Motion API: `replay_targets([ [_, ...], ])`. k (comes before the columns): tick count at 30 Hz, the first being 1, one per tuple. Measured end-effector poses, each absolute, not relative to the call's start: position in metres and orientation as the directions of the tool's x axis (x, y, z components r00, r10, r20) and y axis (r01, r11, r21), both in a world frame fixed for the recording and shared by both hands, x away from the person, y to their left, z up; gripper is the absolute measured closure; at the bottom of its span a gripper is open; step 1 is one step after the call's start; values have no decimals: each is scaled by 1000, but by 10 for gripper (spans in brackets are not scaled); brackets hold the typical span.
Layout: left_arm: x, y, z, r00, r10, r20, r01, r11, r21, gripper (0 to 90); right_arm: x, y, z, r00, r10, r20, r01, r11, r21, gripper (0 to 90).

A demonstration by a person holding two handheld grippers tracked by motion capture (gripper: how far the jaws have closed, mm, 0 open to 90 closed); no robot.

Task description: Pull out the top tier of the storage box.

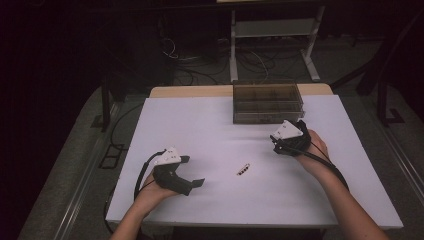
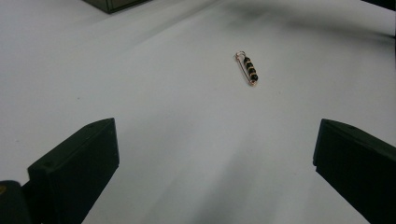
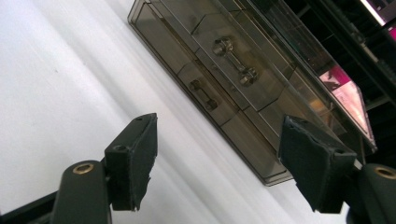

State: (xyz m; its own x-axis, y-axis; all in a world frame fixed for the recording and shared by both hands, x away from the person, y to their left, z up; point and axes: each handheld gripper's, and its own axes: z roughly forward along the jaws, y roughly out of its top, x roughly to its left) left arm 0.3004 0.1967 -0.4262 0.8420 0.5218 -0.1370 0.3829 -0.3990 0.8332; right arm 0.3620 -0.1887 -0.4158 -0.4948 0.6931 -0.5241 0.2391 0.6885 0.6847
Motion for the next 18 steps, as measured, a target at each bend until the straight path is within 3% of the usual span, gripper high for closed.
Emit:
replay_targets([
  [18,301,197,-426,842,522,-139,384,-397,833,0,367,-197,-412,-549,766,-335,326,566,757,279],
])
